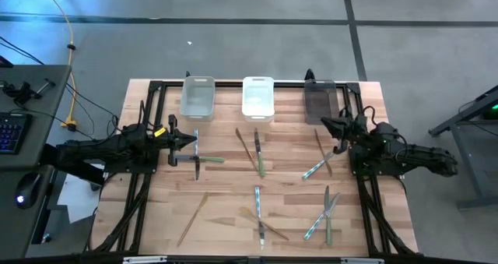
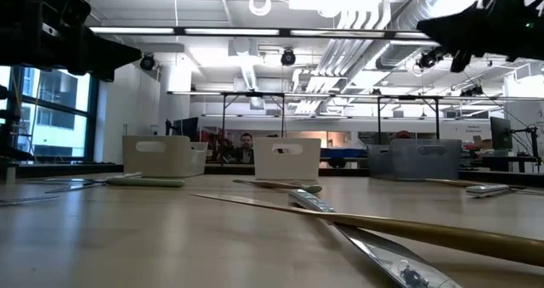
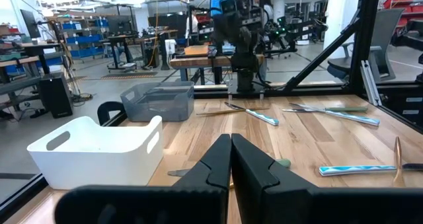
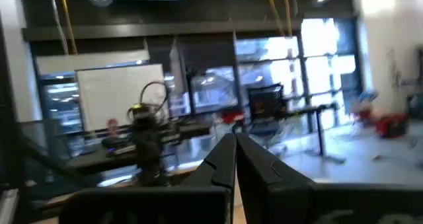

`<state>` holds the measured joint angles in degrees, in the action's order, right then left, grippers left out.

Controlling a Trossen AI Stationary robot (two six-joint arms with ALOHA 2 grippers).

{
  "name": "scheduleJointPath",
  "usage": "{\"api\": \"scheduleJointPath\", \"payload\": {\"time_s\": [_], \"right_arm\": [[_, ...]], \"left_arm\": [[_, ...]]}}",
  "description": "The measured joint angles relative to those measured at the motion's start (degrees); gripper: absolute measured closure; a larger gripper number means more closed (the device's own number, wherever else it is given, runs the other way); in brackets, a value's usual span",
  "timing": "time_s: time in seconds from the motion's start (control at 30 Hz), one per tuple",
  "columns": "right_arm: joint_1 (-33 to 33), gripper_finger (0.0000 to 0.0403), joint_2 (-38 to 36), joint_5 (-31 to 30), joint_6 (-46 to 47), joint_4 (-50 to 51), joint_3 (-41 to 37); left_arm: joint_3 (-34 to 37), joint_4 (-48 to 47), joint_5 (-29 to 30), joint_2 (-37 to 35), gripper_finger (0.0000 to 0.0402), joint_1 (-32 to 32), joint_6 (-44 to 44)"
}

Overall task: Sort silverware by color (type)
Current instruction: Put the top right blue table knife into the white bin

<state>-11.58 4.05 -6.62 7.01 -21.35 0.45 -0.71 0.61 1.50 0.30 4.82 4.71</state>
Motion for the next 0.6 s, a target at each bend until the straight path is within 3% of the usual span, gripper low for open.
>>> {"api": "scheduleJointPath", "payload": {"time_s": [0.43, 0.6], "right_arm": [[10.8, 0.0402, 31.7, -19.9, 12.5, -4.5, 2.3], [14.2, 0.0402, 42.5, -22.0, 13.3, -3.7, 8.9]], "left_arm": [[0.0, 0.0, 0.0, 0.0, 0.0398, 0.0, 0.0], [0.0, 0.0, 0.0, 0.0, 0.0398, 0.0, 0.0]]}}
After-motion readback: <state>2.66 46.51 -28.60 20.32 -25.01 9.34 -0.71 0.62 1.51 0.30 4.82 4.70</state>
